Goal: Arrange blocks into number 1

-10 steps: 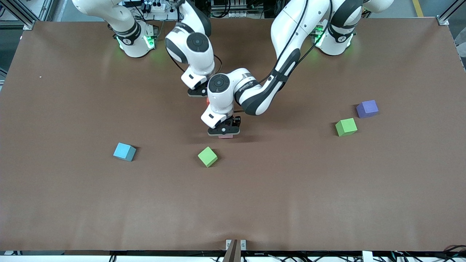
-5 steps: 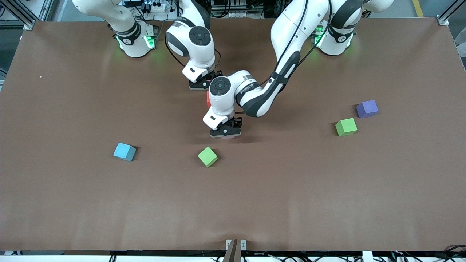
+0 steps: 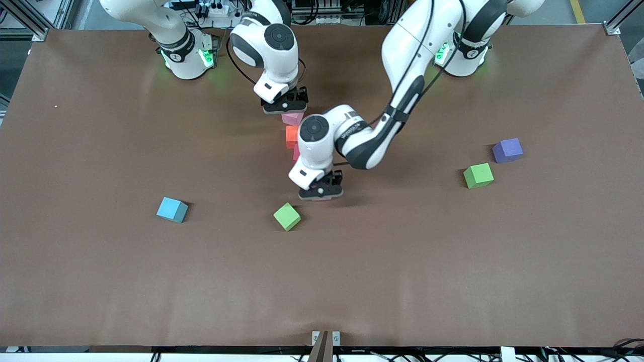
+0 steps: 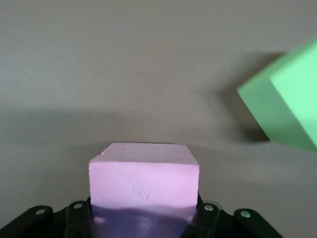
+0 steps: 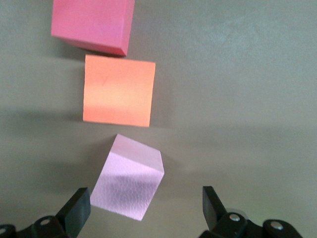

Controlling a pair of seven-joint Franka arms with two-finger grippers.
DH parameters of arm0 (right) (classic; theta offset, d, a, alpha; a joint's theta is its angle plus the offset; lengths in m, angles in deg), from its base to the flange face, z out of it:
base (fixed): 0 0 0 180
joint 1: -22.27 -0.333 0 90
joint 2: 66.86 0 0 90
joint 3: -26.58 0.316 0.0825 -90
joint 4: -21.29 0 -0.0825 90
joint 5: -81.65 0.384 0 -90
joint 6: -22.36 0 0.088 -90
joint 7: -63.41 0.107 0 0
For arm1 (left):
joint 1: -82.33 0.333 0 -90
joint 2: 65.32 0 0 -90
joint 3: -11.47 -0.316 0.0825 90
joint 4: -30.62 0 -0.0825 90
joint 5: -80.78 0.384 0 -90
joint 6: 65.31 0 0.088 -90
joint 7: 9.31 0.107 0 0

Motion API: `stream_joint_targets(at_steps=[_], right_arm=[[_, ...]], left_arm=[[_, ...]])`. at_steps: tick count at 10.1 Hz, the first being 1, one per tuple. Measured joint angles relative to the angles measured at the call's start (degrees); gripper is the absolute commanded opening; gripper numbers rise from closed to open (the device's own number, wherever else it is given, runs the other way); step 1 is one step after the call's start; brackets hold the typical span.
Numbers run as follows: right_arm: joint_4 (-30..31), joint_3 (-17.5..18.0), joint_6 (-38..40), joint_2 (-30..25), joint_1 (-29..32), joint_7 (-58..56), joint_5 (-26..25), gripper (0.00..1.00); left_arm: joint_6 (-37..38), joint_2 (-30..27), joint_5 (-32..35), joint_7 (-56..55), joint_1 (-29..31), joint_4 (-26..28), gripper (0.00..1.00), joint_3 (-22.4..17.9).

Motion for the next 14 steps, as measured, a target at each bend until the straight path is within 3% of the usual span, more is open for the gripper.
stream_joint_targets(at_steps=[5, 14], right_arm=[[0.55, 0.25, -3.76, -0.11, -1.87, 13.63, 0.14, 1.00], [2.98, -0.20, -10.52, 4.24, -1.02, 14.26, 0.14, 0.99]], left_arm=[[-0.11, -0.18, 0.00, 0.95, 1.57, -0.23, 0.00, 0.20], [-0.21, -0.18, 0.00, 0.40, -1.46, -0.23, 0.00, 1.12]])
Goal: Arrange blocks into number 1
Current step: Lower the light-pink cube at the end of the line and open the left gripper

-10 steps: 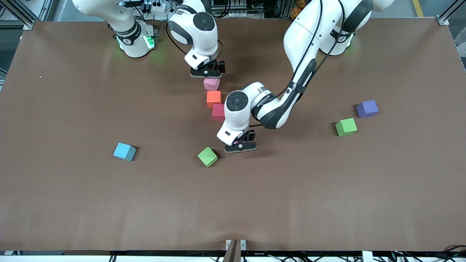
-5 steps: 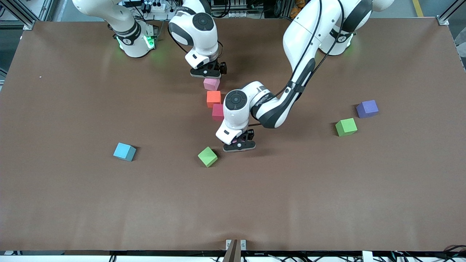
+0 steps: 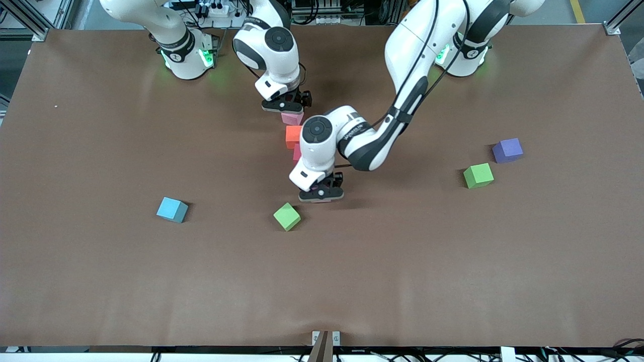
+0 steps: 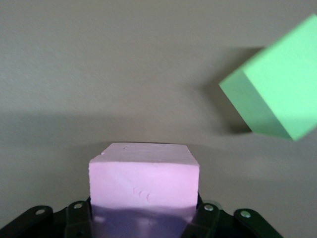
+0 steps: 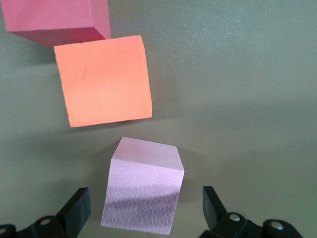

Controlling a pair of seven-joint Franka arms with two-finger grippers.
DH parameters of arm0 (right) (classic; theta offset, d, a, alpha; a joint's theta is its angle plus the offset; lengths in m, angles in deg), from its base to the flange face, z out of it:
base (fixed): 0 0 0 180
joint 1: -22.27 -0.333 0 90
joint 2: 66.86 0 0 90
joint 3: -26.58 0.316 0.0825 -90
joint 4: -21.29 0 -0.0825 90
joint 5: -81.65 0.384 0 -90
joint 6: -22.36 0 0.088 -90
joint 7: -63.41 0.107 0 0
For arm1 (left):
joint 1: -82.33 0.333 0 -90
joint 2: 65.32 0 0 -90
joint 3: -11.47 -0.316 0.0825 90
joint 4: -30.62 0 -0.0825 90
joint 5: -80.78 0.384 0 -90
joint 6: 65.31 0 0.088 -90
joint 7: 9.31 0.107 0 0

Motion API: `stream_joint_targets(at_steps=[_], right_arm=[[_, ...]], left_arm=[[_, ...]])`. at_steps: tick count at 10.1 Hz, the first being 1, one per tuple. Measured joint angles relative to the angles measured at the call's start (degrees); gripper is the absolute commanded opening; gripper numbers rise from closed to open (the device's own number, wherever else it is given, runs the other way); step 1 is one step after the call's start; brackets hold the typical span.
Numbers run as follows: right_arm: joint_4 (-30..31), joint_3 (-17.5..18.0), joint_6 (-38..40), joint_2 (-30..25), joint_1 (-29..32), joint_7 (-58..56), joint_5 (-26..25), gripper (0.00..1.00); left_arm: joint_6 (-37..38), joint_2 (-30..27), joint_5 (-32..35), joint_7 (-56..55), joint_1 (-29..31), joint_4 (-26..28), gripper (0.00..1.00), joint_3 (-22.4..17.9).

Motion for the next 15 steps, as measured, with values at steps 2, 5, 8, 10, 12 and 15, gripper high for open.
stream_joint_targets(at_steps=[2, 5, 8, 10, 12, 15], right_arm=[[0.00, -0.06, -1.00, 1.04, 0.55, 0.01, 0.00, 0.91], [0.00, -0.08, -1.04, 1.18, 0.90, 0.01, -0.02, 0.86], [0.05, -0.08, -1.07, 1.37, 0.89, 0.00, -0.24, 0.85], [0.23, -0.08, -2.02, 2.04, 0.89, 0.00, -0.86, 0.82], [0.24, -0.08, -2.83, 2.69, 0.89, -0.01, -1.08, 0.78], [0.23, -0.08, -3.18, 2.70, 0.89, -0.01, -1.15, 0.80]], left_arm=[[0.00, 0.01, 0.00, -0.63, -1.67, 0.01, 0.00, 0.02], [0.00, 0.03, 0.00, -0.70, -3.07, 0.05, 0.00, 0.04], [0.00, 0.19, 0.00, -0.70, -4.32, 0.27, 0.00, 0.06], [0.01, 0.38, 0.00, -0.70, -5.05, 0.42, 0.00, 0.06], [0.01, 0.49, 0.00, -0.70, -5.60, 0.62, 0.00, 0.06], [0.01, 0.49, 0.00, -0.70, -5.64, 0.68, 0.00, 0.05]])
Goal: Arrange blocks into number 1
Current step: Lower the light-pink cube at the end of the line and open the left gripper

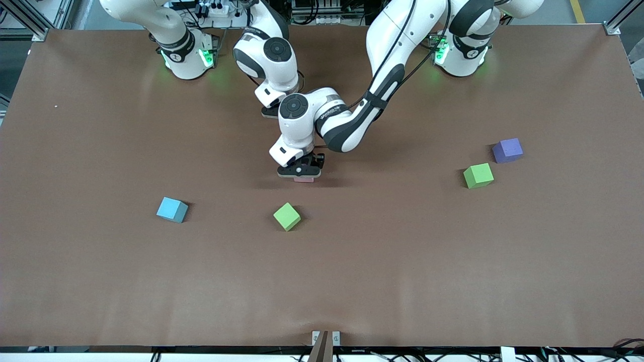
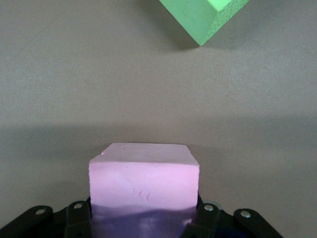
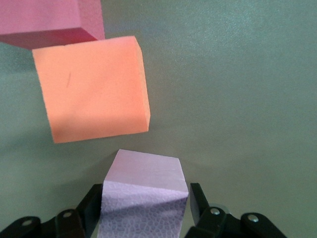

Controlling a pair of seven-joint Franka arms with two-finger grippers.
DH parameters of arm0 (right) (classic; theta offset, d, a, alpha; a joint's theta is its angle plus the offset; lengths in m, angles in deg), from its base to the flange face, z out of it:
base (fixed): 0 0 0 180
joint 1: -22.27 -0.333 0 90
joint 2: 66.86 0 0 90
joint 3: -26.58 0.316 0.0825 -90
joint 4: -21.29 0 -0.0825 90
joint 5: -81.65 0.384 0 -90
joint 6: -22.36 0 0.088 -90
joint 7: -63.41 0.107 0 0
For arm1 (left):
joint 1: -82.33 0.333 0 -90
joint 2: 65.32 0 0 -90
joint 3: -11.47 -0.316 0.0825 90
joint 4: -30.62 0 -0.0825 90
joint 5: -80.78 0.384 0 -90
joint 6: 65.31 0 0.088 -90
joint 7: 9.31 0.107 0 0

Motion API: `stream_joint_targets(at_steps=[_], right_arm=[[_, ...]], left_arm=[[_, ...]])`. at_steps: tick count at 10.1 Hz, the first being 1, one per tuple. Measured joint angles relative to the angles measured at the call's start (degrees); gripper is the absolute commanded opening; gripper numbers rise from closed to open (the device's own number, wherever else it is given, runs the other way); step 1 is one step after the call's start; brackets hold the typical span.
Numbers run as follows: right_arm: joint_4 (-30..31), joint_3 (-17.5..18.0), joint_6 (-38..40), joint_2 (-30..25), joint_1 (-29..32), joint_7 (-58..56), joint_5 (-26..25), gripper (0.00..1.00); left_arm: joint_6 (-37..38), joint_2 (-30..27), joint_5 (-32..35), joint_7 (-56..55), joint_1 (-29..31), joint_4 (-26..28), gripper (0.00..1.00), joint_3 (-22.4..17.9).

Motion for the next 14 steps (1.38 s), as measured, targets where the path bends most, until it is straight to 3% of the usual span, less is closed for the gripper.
stream_joint_targets(at_steps=[3, 4, 5, 12, 14], right_arm=[[-0.05, -0.02, -1.36, 0.00, 0.01, 0.00, -0.01, 0.80], [-0.05, -0.06, -1.55, 0.00, 0.03, 0.00, -0.01, 0.80], [-0.05, -0.12, -1.62, 0.00, 0.03, 0.01, -0.01, 0.80], [1.41, -0.13, -2.14, 0.07, -0.06, 1.00, -0.01, 0.78], [1.53, -0.12, -2.80, 0.29, -0.09, 1.02, -0.01, 0.66]], left_arm=[[0.00, 0.00, 0.00, 0.00, -0.38, 0.01, 0.00, 0.01], [0.00, 0.00, 0.00, 0.00, -0.57, 0.02, 0.10, 0.01], [0.00, 0.00, 0.00, 0.00, -0.78, 0.04, 0.99, 0.01], [-0.06, -0.20, 0.00, 0.00, -0.78, -0.20, 1.00, -0.17], [-0.10, -0.82, 0.00, -0.04, -0.25, -0.63, 1.00, -0.70]])
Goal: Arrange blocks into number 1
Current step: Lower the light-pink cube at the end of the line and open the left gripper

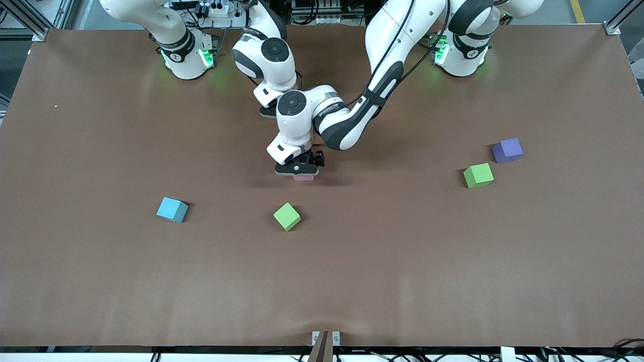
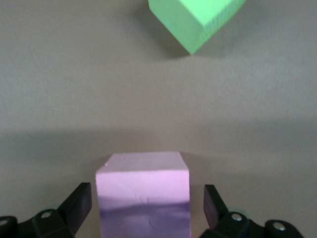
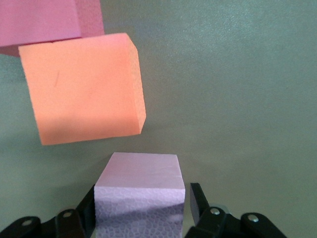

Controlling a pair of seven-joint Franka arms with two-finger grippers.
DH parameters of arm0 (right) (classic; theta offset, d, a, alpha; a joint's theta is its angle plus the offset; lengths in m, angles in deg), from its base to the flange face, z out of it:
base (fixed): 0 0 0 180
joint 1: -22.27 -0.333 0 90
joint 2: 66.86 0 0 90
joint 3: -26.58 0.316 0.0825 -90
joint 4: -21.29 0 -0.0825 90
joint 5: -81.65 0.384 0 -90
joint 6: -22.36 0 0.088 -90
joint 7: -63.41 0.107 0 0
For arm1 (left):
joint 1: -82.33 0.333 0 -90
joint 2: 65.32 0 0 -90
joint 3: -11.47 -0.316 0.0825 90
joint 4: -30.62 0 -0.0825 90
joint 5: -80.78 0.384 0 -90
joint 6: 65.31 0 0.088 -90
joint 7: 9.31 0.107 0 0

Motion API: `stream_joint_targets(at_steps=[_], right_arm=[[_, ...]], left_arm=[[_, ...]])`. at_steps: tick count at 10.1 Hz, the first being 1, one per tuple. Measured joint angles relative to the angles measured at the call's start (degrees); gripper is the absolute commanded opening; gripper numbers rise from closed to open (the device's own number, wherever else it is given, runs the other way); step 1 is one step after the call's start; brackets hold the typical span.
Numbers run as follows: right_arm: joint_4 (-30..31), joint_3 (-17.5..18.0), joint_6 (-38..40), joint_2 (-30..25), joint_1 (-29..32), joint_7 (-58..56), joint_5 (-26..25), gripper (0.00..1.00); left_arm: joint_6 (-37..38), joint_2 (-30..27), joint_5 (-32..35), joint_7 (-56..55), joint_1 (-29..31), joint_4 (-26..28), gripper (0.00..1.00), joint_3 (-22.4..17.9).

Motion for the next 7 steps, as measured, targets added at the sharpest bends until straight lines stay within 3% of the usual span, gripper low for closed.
stream_joint_targets(at_steps=[7], right_arm=[[-0.13, 0.00, -1.85, 0.51, -0.02, 0.06, -1.69, 0.64]], left_arm=[[3.02, -6.59, 0.00, -0.02, 10.29, -0.29, 1.00, -0.53]])
